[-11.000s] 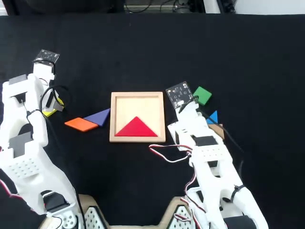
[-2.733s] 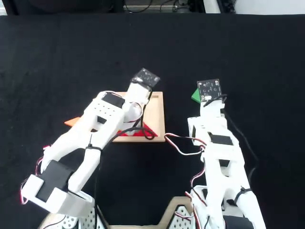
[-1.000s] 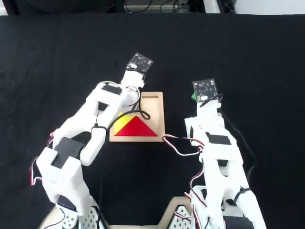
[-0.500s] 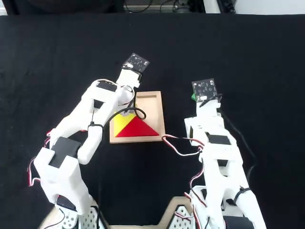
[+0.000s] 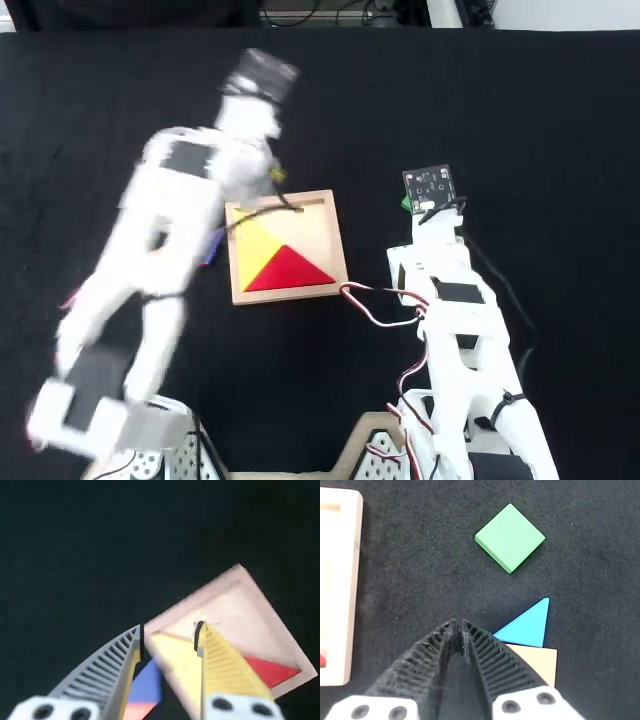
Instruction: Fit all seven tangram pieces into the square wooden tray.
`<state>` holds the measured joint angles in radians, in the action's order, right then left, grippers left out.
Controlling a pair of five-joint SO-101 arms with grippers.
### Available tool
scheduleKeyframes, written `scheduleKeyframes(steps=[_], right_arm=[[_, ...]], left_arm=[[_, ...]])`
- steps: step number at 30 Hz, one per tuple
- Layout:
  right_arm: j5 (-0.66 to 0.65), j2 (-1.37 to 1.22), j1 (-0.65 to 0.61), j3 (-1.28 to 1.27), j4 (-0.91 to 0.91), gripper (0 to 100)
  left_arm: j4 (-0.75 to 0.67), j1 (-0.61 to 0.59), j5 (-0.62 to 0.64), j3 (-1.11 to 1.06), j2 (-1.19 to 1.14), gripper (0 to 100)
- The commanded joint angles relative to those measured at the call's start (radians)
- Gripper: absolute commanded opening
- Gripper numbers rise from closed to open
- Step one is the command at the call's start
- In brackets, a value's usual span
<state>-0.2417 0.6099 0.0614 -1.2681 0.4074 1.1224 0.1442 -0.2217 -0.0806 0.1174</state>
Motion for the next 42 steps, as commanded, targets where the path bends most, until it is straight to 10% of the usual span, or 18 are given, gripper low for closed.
scheduleKeyframes(steps=[1,12,22,31,42], right_arm=[[-0.009,0.035,-0.009,0.041,-0.017,1.2],[-0.011,0.033,-0.035,0.035,-0.017,1.2],[-0.011,0.028,-0.04,0.033,-0.017,1.2],[-0.012,0.03,-0.041,0.033,-0.017,1.2],[-0.012,0.028,-0.043,0.033,-0.017,1.2]], left_arm=[[0.299,-0.205,0.0,0.148,0.359,19],[0.173,-0.421,-0.62,-0.377,0.384,19],[-0.333,-0.383,-0.692,-0.774,0.275,32],[-0.379,-0.367,-0.87,-0.756,0.144,31],[-0.436,-0.354,-0.804,-0.61,-0.109,31]])
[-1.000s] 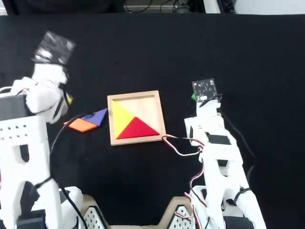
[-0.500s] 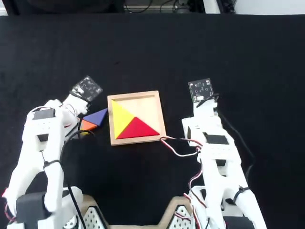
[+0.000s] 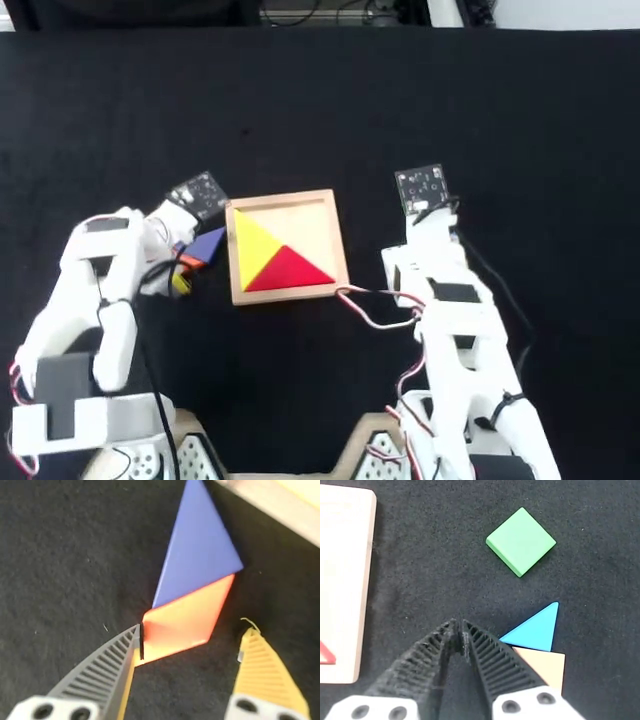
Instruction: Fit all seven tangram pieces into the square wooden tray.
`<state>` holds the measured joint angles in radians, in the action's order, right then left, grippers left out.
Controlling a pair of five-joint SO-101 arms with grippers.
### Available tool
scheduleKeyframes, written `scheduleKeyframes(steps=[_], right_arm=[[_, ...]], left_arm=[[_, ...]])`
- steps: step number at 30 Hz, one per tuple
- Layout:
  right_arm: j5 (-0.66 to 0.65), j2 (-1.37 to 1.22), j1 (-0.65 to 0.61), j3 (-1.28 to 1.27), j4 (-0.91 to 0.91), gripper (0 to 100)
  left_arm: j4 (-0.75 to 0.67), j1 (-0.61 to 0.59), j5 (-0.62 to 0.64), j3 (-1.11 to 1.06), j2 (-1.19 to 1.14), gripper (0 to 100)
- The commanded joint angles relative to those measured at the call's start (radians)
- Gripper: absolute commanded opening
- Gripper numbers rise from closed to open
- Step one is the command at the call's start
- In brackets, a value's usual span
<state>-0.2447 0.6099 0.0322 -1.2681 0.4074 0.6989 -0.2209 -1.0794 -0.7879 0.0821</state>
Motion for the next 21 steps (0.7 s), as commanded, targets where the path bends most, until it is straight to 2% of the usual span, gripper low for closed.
scheduleKeyframes(steps=[1,5,8,12,15,21], right_arm=[[-0.009,0.028,-0.014,0.033,-0.017,1.2],[-0.009,0.028,-0.014,0.033,-0.017,1.2],[-0.009,0.028,-0.014,0.033,-0.017,1.2],[-0.009,0.028,-0.014,0.033,-0.017,1.2],[-0.009,0.028,-0.014,0.033,-0.017,1.2],[-0.009,0.028,-0.014,0.033,-0.017,1.2]], left_arm=[[-0.011,0.01,0.083,0.122,-0.087,31],[0.028,0.015,0.103,0.166,-0.115,31],[0.087,0.027,0.049,0.182,-0.118,31],[0.101,0.027,0.034,0.189,-0.12,31],[0.115,0.027,-0.028,0.179,-0.12,31],[0.262,0.031,-0.114,0.22,-0.121,29]])
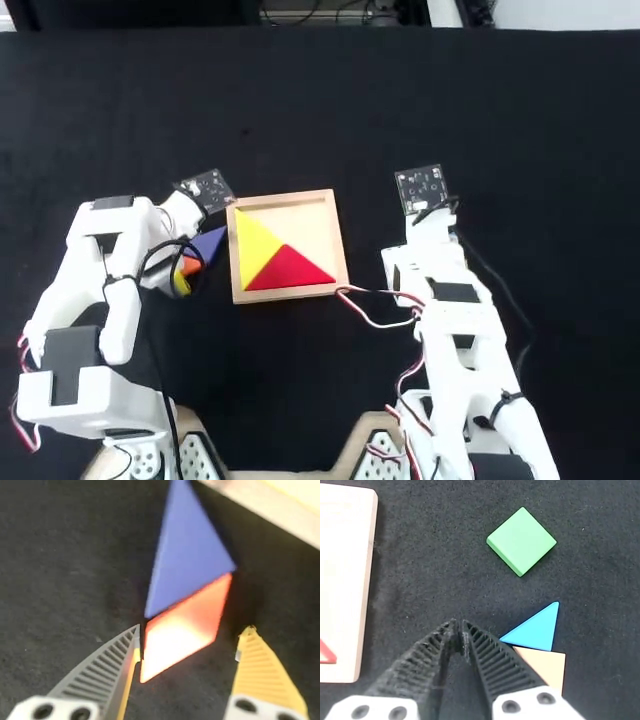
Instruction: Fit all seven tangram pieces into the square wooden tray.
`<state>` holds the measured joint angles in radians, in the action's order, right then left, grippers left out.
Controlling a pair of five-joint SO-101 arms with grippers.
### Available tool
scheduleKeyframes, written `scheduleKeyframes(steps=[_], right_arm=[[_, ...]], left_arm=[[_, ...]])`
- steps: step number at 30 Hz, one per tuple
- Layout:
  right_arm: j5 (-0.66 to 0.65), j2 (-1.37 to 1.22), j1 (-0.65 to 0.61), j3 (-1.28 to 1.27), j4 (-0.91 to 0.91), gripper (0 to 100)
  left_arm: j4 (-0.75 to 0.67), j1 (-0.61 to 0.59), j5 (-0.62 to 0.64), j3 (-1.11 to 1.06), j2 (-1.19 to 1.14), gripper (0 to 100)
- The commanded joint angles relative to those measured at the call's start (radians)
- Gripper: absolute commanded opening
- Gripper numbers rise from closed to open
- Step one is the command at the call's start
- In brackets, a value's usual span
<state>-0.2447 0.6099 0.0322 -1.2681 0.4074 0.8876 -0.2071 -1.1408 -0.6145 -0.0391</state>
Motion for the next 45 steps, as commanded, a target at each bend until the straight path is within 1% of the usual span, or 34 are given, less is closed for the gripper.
scheduleKeyframes(steps=[1,4,6,11,14,22,24,28,34,37,42,45], right_arm=[[-0.009,0.028,-0.014,0.033,-0.017,1.2],[-0.009,0.028,-0.014,0.033,-0.017,1.2],[-0.009,0.028,-0.014,0.033,-0.017,1.2],[-0.009,0.028,-0.014,0.033,-0.017,1.2],[-0.009,0.028,-0.014,0.033,-0.017,1.2],[-0.009,0.028,-0.014,0.033,-0.017,1.2],[-0.009,0.028,-0.014,0.033,-0.017,1.2],[-0.009,0.028,-0.014,0.033,-0.017,1.2],[-0.009,0.028,-0.014,0.033,-0.017,1.2],[-0.009,0.028,-0.015,0.033,-0.017,1.2],[-0.009,0.028,-0.015,0.033,-0.017,1.2],[-0.009,0.028,-0.015,0.033,-0.017,1.2]], left_arm=[[0.092,0.015,-0.064,0.058,0.0,27],[0.153,0.013,-0.086,0.088,0.0,21],[0.17,0.015,-0.083,0.097,0.0,18],[0.169,0.031,-0.08,0.087,0.0,17],[0.167,0.044,-0.08,0.093,0.0,17],[0.166,0.14,-0.091,0.096,0.002,18],[0.164,0.154,-0.129,0.096,0.002,19],[0.166,0.156,-0.176,0.096,0.008,27],[0.107,0.156,-0.21,0.108,0.003,27],[0.084,0.177,-0.239,0.101,0.0,27],[0.095,0.202,-0.302,0.076,-0.002,27],[0.206,0.203,-0.331,0.102,-0.023,27]])
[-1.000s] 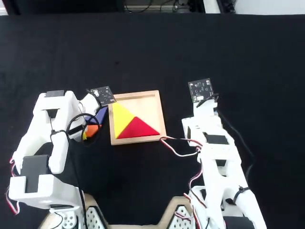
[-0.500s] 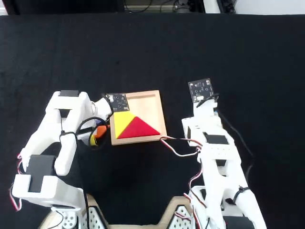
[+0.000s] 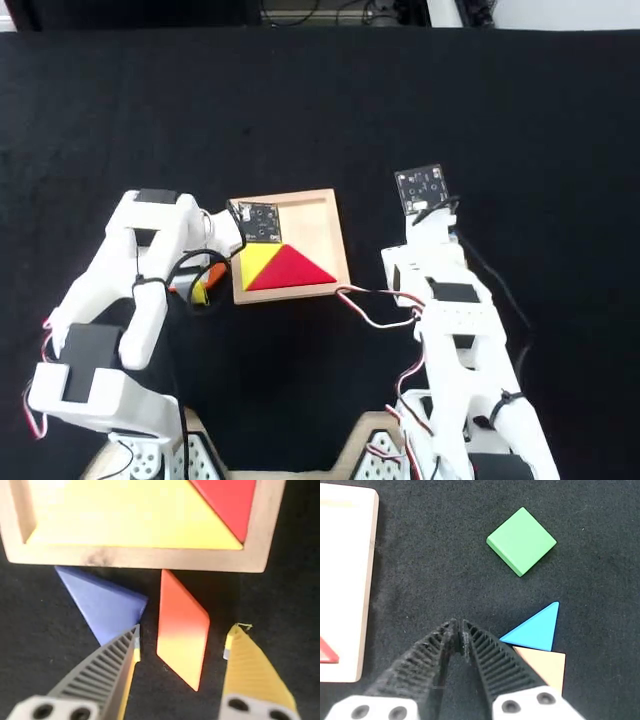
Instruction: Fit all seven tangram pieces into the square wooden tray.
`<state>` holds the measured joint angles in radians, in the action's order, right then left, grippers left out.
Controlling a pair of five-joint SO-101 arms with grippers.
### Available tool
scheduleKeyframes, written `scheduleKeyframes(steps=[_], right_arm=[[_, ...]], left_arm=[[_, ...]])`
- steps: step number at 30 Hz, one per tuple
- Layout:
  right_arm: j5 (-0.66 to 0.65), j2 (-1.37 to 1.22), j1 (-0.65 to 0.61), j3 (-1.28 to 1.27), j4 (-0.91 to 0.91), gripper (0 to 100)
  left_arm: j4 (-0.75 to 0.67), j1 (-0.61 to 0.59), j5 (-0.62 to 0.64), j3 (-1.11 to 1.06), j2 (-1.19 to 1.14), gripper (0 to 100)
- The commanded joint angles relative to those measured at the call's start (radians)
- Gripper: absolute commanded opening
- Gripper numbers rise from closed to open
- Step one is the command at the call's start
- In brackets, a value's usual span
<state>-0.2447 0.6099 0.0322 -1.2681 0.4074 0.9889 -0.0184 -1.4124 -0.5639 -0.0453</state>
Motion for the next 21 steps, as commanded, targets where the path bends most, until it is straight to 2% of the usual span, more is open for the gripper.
scheduleKeyframes(steps=[1,7,14,21], right_arm=[[-0.009,0.028,-0.015,0.033,-0.017,1.2],[-0.009,0.028,-0.015,0.033,-0.017,1.2],[-0.009,0.028,-0.015,0.033,-0.017,1.2],[-0.009,0.028,-0.015,0.033,-0.017,1.2]], left_arm=[[0.141,0.013,-0.061,0.071,-0.034,27],[0.181,0.013,-0.012,0.166,-0.153,26],[0.18,0.039,-0.012,0.196,-0.164,3],[0.181,0.031,-0.06,0.203,-0.155,3]])
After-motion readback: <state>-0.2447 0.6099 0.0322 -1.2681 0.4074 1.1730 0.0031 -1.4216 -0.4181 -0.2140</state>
